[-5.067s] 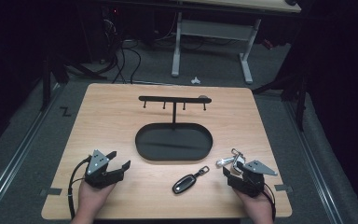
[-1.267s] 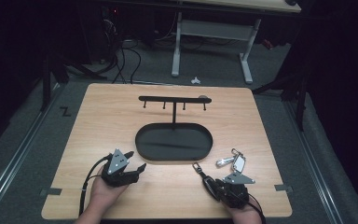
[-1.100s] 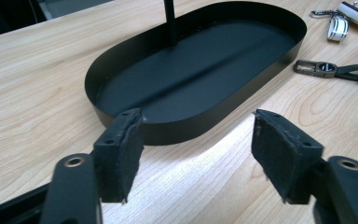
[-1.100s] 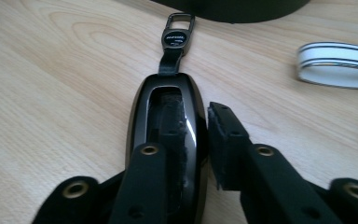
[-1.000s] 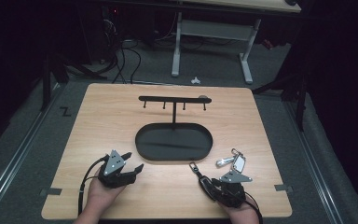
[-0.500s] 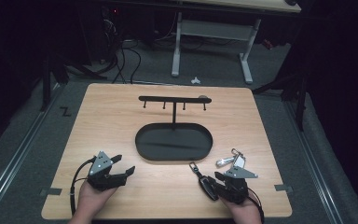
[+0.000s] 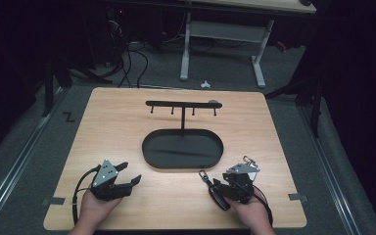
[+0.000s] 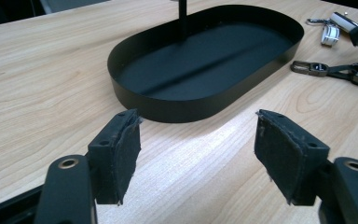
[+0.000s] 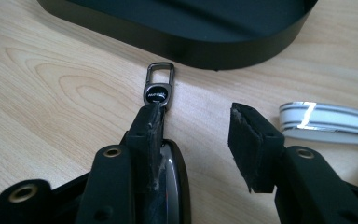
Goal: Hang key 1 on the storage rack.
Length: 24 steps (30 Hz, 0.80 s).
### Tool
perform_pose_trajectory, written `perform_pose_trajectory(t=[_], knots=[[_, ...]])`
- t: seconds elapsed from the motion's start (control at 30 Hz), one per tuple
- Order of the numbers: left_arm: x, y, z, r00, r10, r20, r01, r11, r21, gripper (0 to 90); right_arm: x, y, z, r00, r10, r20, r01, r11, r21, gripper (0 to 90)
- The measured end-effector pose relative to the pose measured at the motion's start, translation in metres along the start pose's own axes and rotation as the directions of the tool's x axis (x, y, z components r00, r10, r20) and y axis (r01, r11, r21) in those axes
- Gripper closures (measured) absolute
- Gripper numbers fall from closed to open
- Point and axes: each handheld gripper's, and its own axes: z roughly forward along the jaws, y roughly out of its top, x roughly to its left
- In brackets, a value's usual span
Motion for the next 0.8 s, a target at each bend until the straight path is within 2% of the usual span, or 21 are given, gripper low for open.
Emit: perform_pose_trajectory(t=[0.07, 0.1, 0.13, 0.27, 0.33, 0.4, 0.43, 0.47, 0.53, 0.63, 0.67, 0.7, 0.77, 0.8], knots=[[0.001, -0.001, -0.001, 1.0000, -0.001, 0.005, 0.001, 0.9999, 0.011, 30.6, 0.001, 0.003, -0.001, 1.0000, -0.003, 0.004, 0.003, 1.000, 0.007, 52.7], [0.001, -0.001, -0.001, 1.0000, 0.001, 0.001, -0.001, 0.9998, 0.018, 30.0, 0.002, 0.005, -0.002, 0.9998, -0.019, 0.003, 0.019, 1.000, 0.005, 50.7], [0.003, -0.001, -0.002, 0.9999, 0.001, -0.012, -0.001, 0.9997, 0.025, 29.2, 0.002, 0.007, -0.002, 0.9995, -0.031, 0.001, 0.031, 1.000, 0.004, 48.4], [0.007, -0.004, -0.011, 0.9985, -0.008, -0.054, 0.007, 1.0000, -0.006, 32.3, 0.008, 0.018, -0.003, 0.9977, -0.063, -0.028, 0.064, 0.997, 0.038, 44.1], [0.008, -0.007, -0.015, 0.9974, -0.008, -0.071, 0.009, 1.0000, 0.002, 32.4, 0.008, 0.020, -0.003, 0.9977, -0.060, -0.031, 0.062, 0.997, 0.046, 44.0], [0.010, -0.010, -0.017, 0.9974, -0.020, -0.069, 0.020, 0.9997, 0.012, 32.8, 0.009, 0.022, 0.000, 0.9974, -0.060, -0.039, 0.062, 0.996, 0.063, 43.6], [0.011, -0.011, -0.017, 0.9976, -0.029, -0.063, 0.030, 0.9995, 0.013, 32.9, 0.010, 0.023, 0.003, 0.9968, -0.067, -0.044, 0.071, 0.995, 0.076, 43.6], [0.011, -0.010, -0.018, 0.9976, -0.040, -0.057, 0.040, 0.9992, 0.006, 32.8, 0.014, 0.024, 0.007, 0.9947, -0.094, -0.041, 0.098, 0.990, 0.100, 43.5], [0.010, -0.009, -0.020, 0.9975, -0.043, -0.056, 0.042, 0.9991, -0.005, 32.8, 0.015, 0.025, 0.008, 0.9939, -0.103, -0.040, 0.107, 0.988, 0.111, 43.4], [0.006, -0.008, -0.019, 0.9981, -0.021, -0.058, 0.021, 0.9998, -0.001, 32.9, 0.019, 0.030, 0.013, 0.9917, -0.117, -0.054, 0.125, 0.977, 0.174, 43.1], [0.006, -0.008, -0.018, 0.9984, -0.014, -0.054, 0.015, 0.9999, 0.006, 32.6, 0.021, 0.034, 0.017, 0.9908, -0.122, -0.059, 0.132, 0.965, 0.227, 42.8], [0.004, -0.008, -0.017, 0.9987, -0.010, -0.050, 0.011, 0.9999, 0.010, 32.6, 0.021, 0.034, 0.017, 0.9908, -0.122, -0.059, 0.132, 0.965, 0.227, 42.8], [0.002, -0.007, -0.015, 0.9990, -0.002, -0.044, 0.003, 1.0000, 0.009, 32.5, 0.021, 0.039, 0.019, 0.9879, -0.145, -0.053, 0.155, 0.946, 0.285, 42.8], [0.002, -0.006, -0.015, 0.9991, 0.001, -0.042, 0.000, 1.0000, 0.005, 32.5, 0.021, 0.043, 0.021, 0.9888, -0.134, -0.067, 0.148, 0.937, 0.317, 42.6]])
